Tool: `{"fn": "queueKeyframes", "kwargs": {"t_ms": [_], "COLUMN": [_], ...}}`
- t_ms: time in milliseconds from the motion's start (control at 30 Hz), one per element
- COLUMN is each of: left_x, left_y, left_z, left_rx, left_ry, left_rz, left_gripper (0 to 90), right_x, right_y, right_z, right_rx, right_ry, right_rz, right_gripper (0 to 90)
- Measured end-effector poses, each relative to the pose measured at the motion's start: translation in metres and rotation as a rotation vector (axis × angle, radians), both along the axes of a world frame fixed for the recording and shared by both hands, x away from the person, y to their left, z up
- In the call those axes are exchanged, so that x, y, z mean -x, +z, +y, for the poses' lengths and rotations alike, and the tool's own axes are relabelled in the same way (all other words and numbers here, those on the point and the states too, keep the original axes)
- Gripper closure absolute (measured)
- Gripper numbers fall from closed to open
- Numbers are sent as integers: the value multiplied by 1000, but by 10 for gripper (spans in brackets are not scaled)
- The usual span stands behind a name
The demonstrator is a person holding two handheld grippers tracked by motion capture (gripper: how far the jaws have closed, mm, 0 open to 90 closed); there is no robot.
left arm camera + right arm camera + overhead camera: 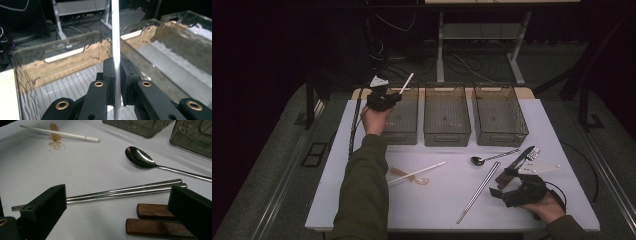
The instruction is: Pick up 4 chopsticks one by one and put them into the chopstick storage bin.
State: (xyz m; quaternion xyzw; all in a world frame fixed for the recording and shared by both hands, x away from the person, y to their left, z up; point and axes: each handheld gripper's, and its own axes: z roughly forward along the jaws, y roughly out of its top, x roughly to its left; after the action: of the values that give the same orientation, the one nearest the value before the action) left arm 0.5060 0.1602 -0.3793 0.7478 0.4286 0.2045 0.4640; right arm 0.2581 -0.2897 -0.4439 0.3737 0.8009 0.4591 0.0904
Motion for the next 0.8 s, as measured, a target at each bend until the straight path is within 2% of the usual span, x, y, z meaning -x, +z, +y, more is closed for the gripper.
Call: {"fn": "queueKeyframes", "kwargs": {"t_ms": [100, 167, 267, 433, 567, 633, 733, 800], "left_x": [-2, -2, -2, -3, 0, 2, 8, 14], "left_y": [-3, -3, -4, -4, 0, 4, 10, 15], "left_z": [0, -1, -2, -2, -4, -5, -8, -10], "left_rx": [-25, -12, -25, -17, -25, -14, -2, -14], "left_ry": [11, 19, 23, 40, 20, 6, -23, -56], "left_rz": [30, 30, 32, 30, 20, 11, 31, 46], "left_gripper": [832, 831, 825, 694, 634, 606, 564, 530], "right_x": [0, 0, 0, 0, 0, 0, 0, 0], "right_y": [0, 0, 0, 0, 0, 0, 0, 0], "right_z": [0, 0, 0, 0, 0, 0, 0, 1], "right_rx": [1, 1, 1, 0, 0, 2, 2, 2], "right_ry": [0, -1, -1, -1, 0, 0, -1, -1], "right_rz": [0, 0, -1, -1, -1, 0, -1, -1], "right_gripper": [23, 23, 23, 23, 23, 23, 23, 23]}}
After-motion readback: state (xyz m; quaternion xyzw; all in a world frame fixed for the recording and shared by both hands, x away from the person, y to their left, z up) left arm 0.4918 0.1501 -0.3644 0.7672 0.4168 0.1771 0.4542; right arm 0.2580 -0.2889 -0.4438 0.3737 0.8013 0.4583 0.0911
